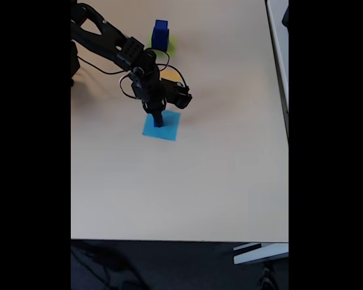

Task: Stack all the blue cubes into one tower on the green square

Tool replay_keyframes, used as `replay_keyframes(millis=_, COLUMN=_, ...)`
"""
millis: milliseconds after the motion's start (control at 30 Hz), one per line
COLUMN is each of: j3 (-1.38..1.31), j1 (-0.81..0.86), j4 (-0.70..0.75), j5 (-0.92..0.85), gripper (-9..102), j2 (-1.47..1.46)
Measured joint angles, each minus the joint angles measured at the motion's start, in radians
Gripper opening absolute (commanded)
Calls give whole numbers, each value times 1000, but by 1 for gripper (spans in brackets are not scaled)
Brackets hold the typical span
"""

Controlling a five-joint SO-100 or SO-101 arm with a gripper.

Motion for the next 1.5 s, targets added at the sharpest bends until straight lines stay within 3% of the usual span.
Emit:
replay_keyframes(millis=333, j3=0, j1=12, j4=-2, j5=0, gripper=4, j2=0)
replay_keyframes(millis=800, j3=-6, j1=8, j4=-8, j5=-15, gripper=4, j2=5)
replay_keyframes(millis=933, j3=-89, j1=-29, j4=107, j5=5, gripper=5, j2=54)
replay_keyframes(millis=1167, j3=-359, j1=-143, j4=439, j5=140, gripper=6, j2=156)
replay_keyframes(millis=1333, j3=-469, j1=-281, j4=620, j5=353, gripper=6, j2=192)
replay_keyframes(millis=1500, j3=-476, j1=-436, j4=672, j5=566, gripper=6, j2=193)
